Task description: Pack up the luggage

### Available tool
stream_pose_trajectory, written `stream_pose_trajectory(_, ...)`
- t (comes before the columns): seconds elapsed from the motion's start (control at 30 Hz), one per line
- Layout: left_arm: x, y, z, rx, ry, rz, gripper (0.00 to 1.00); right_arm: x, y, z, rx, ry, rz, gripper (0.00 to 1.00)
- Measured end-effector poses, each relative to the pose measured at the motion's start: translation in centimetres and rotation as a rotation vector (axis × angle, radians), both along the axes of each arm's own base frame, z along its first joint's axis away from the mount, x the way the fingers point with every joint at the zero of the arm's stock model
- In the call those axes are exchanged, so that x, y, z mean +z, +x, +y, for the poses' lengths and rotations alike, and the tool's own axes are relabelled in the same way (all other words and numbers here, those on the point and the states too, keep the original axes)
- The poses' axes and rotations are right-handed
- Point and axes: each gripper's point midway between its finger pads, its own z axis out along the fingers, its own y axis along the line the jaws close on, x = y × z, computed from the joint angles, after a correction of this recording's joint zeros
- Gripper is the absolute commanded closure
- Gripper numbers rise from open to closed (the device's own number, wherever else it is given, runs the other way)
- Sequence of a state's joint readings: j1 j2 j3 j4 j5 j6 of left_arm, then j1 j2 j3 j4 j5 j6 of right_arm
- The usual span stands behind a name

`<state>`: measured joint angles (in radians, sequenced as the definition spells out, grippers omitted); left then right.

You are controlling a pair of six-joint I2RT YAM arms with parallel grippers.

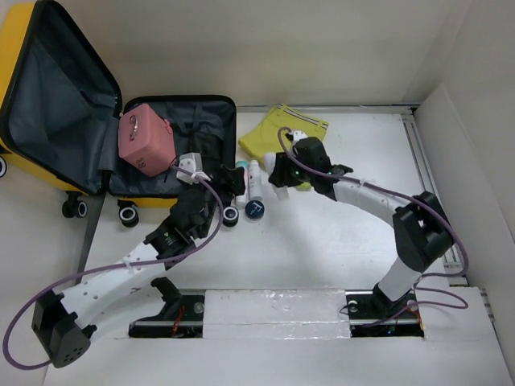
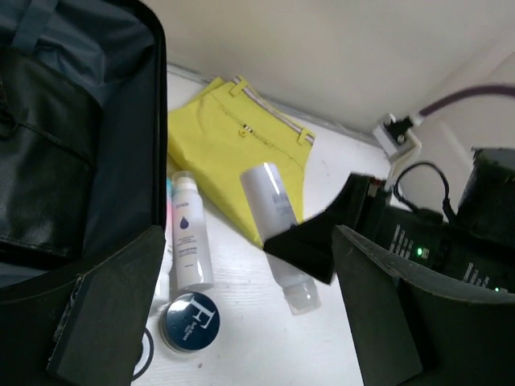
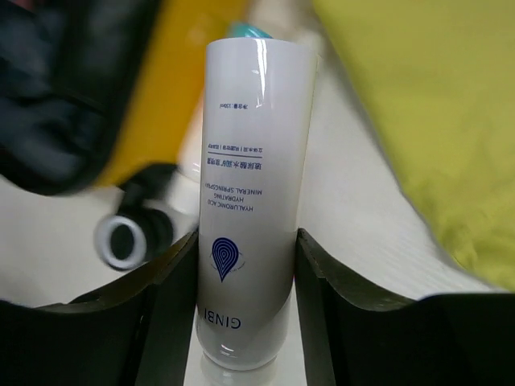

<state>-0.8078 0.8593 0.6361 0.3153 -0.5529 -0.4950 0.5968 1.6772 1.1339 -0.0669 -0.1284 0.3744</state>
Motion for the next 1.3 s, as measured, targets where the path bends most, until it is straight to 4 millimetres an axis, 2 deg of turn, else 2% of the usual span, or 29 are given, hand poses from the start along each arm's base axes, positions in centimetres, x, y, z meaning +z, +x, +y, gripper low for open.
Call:
stream_pose_trajectory(0.1, 1.6, -0.6, 0.6, 0.0, -0.038, -0.036, 0.19, 4.7, 0.8, 3.5, 0.063, 0.087, -0.065, 0.76)
stream_pose_trajectory(0.23, 3.7, -1.5, 1.7, 0.01, -0.103, -0.088, 0.19, 10.2, 3.2, 10.4, 0.149, 0.247, -0.142, 0.73)
stream_pose_trajectory(0.27, 4.0, -1.6, 1.9, 0.012, -0.115, -0.094, 0.19, 11.0, 3.8, 12.0, 0.158, 0.291, -0.152, 0.65)
stream_pose_trajectory(0.3, 4.2, -1.7, 2.1, 0.016, -0.123, -0.097, 0.19, 11.6, 4.3, 13.4, 0.166, 0.33, -0.146, 0.42)
stream_pose_trajectory(0.37, 4.2, -1.7, 2.2, 0.02, -0.129, -0.096, 0.19, 12.0, 5.5, 16.3, 0.178, 0.41, -0.118, 0.26)
stream_pose_trajectory(0.4, 4.1, -1.7, 2.1, 0.02, -0.128, -0.091, 0.19, 12.1, 6.0, 17.5, 0.189, 0.446, -0.109, 0.12)
stream_pose_trajectory(0.43, 3.8, -1.6, 2.1, 0.021, -0.124, -0.082, 0.19, 11.8, 6.4, 18.2, 0.189, 0.469, -0.092, 0.08)
stream_pose_trajectory(0.47, 3.4, -1.6, 2.1, 0.022, -0.116, -0.07, 0.19, 11.3, 6.5, 18.4, 0.189, 0.479, -0.076, 0.08)
stream_pose_trajectory(0.53, 2.8, -1.6, 2.0, 0.023, -0.103, -0.052, 0.19, 9.8, 6.3, 17.9, 0.171, 0.467, -0.044, 0.08)
stream_pose_trajectory(0.6, 2.6, -1.6, 2.0, 0.024, -0.1, -0.045, 0.19, 7.9, 5.2, 15.9, 0.143, 0.423, -0.012, 0.08)
stream_pose_trajectory(0.77, 2.4, -1.4, 1.8, 0.024, -0.098, -0.043, 0.19, 5.4, 2.5, 8.8, 0.03, 0.28, -0.035, 0.43)
stream_pose_trajectory(0.83, 2.0, -1.1, 1.5, 0.024, -0.088, -0.034, 0.19, 4.9, 2.7, 6.3, -0.036, 0.223, -0.083, 0.43)
stream_pose_trajectory(0.87, 1.7, -1.0, 1.4, 0.023, -0.08, -0.026, 0.19, 4.5, 2.8, 5.5, -0.06, 0.193, -0.094, 0.4)
stream_pose_trajectory(1.0, 0.9, -0.6, 0.5, 0.006, -0.062, -0.009, 0.19, 1.1, 3.6, 4.6, -0.08, 0.084, -0.086, 0.32)
stream_pose_trajectory(1.2, 0.5, -0.5, 0.2, -0.004, -0.054, 0.0, 0.21, -5.6, 4.7, 5.1, -0.051, -0.055, 0.01, 0.31)
stream_pose_trajectory(1.3, 0.6, -0.6, 0.3, -0.004, -0.057, 0.0, 0.21, -7.5, 4.6, 5.5, -0.032, -0.076, 0.047, 0.31)
